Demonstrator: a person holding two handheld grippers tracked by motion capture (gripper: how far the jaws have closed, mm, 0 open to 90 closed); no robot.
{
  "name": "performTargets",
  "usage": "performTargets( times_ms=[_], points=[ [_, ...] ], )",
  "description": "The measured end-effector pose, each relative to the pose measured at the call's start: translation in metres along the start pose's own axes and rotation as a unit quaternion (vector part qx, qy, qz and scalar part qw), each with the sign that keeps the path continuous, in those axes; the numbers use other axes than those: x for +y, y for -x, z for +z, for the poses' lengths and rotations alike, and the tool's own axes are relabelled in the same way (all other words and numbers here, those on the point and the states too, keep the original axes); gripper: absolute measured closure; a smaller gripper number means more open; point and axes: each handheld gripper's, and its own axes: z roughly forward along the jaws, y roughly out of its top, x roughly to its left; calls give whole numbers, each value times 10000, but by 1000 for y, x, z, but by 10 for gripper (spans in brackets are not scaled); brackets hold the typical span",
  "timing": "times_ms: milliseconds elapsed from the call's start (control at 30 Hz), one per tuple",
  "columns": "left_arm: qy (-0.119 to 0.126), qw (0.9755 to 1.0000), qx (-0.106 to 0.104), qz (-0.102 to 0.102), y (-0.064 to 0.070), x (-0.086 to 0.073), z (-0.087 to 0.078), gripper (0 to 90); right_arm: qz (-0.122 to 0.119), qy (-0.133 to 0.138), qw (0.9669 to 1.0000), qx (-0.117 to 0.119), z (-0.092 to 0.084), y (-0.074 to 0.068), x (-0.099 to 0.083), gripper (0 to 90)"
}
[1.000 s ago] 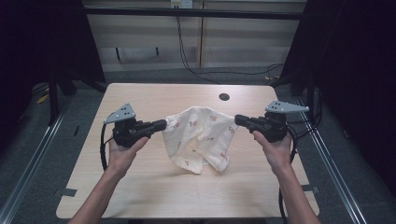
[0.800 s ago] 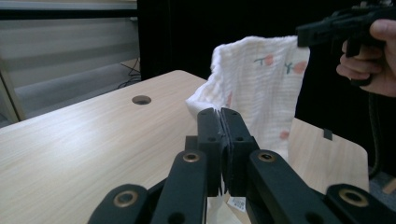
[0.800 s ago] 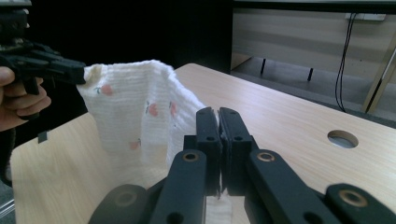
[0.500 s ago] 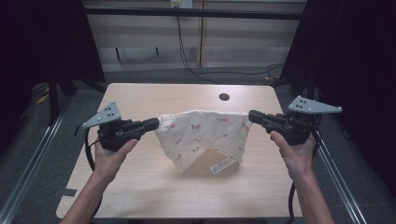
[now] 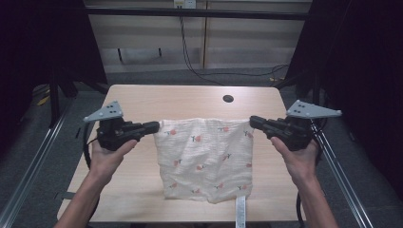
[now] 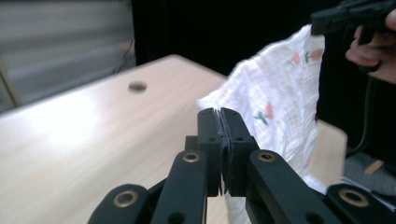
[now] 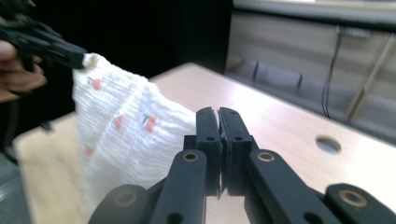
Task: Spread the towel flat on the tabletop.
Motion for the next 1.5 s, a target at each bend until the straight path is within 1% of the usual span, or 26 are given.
performTargets(
  times_ms=[33,67,100,133,167,200,300,333,500,633,667,767,833,867,900,933,967,1000,1033,1067,1167,1267,1333,1400,1433,1500],
  points=[
    [-116,9999,27,-109,-5,-7,9,880,61,-57,10000,10,6,4,-5,872],
    [-222,9996,86,-148,-10,-12,16,880,207,-211,9996,-24,22,17,-18,872],
    [-297,9994,99,-172,-13,-15,21,880,207,-211,9996,-24,22,17,-18,872],
    [-380,9989,172,-193,-19,-20,28,880,316,-356,9988,-76,35,28,-28,873],
    [-451,9985,205,-232,-23,-23,33,880,316,-356,9988,-76,35,28,-28,873],
    [-497,9980,200,-329,-28,-27,39,880,350,-414,9985,-118,41,32,-33,872],
    [-655,9966,256,-435,-39,-35,50,879,447,-499,9977,-124,56,43,-45,872],
    [-725,9957,280,-504,-45,-39,57,879,548,-539,9970,-105,65,49,-51,872],
    [-780,9945,340,-610,-55,-47,69,878,620,-638,9960,-132,81,60,-58,871],
    [-910,9919,423,-782,-65,-53,81,878,700,-827,9940,-151,97,72,-64,870],
    [-991,9911,479,-753,-68,-55,85,877,716,-878,9934,-172,106,79,-65,870],
    [-1065,9891,540,-865,-76,-58,93,874,766,-911,9927,-192,113,83,-67,868],
    [-1091,9870,674,-969,-80,-59,97,838,758,-982,9919,-282,120,86,-68,853],
    [-1044,9865,781,-991,-79,-57,98,722,780,-978,9910,-481,125,89,-71,785],
    [-971,9871,832,-963,-78,-56,99,691,851,-958,9903,-533,126,91,-72,769],
    [-923,9866,943,-964,-77,-55,99,691,851,-958,9903,-533,126,91,-72,769],
    [-920,9857,999,-1002,-78,-54,98,648,878,-930,9901,-581,126,92,-73,734],
    [-977,9852,1003,-984,-80,-55,97,628,952,-898,9890,-685,124,93,-75,673],
    [-977,9852,1003,-984,-80,-55,97,625,952,-898,9890,-685,124,93,-75,673],
    [-997,9854,966,-987,-80,-58,95,624,938,-917,9890,-691,121,92,-76,633],
    [-1006,9854,939,-1000,-80,-65,91,626,885,-947,9896,-628,117,90,-78,614],
    [-1123,9856,840,-950,-77,-72,88,637,869,-995,9899,-511,109,86,-82,592],
    [-1203,9865,688,-872,-72,-79,86,650,821,-1020,9905,-408,103,80,-85,576],
    [-1298,9863,570,-842,-66,-85,85,662,706,-1160,9905,-223,96,70,-95,570],
    [-1389,9859,506,-784,-63,-89,86,662,706,-1160,9905,-223,96,70,-95,570],
    [-1484,9853,392,-754,-56,-98,88,678,616,-1416,9879,-102,93,61,-111,576]
  ],
)
